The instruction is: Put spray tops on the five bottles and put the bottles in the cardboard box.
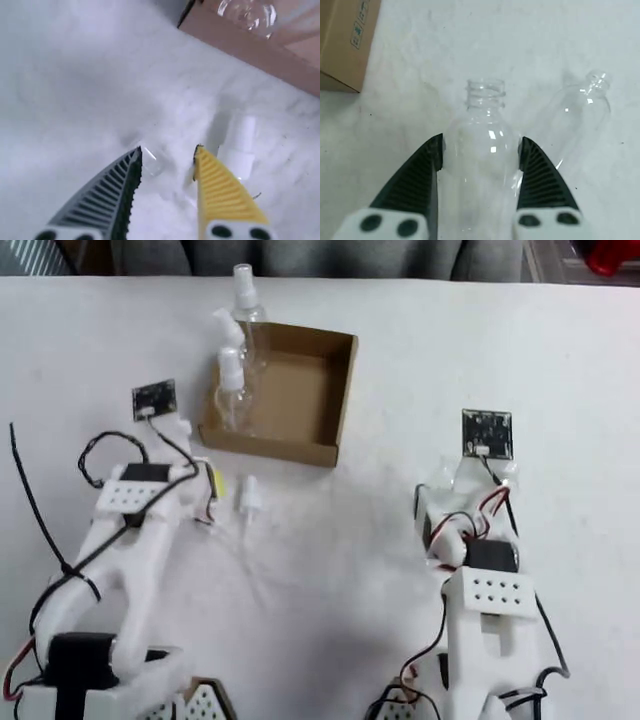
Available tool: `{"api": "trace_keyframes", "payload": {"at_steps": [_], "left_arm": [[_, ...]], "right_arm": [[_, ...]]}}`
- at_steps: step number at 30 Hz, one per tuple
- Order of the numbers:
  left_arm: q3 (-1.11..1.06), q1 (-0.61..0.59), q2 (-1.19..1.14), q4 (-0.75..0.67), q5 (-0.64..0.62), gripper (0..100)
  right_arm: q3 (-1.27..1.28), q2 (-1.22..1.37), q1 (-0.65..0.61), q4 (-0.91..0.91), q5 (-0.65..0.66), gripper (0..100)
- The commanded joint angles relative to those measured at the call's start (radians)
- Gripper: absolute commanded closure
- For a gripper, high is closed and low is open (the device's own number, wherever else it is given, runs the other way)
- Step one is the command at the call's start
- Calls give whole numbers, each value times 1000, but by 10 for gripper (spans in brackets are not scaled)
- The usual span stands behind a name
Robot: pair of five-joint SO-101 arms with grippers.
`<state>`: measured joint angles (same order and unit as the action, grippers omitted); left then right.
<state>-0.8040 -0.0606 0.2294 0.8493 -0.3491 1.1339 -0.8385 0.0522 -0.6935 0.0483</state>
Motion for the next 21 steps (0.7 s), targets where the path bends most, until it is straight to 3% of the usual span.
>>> {"api": "trace_keyframes", "payload": {"at_steps": [1, 8, 21], "left_arm": [[78, 8, -96, -2, -20, 827], [273, 7, -326, 149, -20, 827], [287, 16, -334, 219, 77, 826]], "right_arm": [[-11, -15, -5, 19, 17, 982], [-11, -15, -5, 19, 17, 982], [-11, -15, -7, 19, 17, 982]]}}
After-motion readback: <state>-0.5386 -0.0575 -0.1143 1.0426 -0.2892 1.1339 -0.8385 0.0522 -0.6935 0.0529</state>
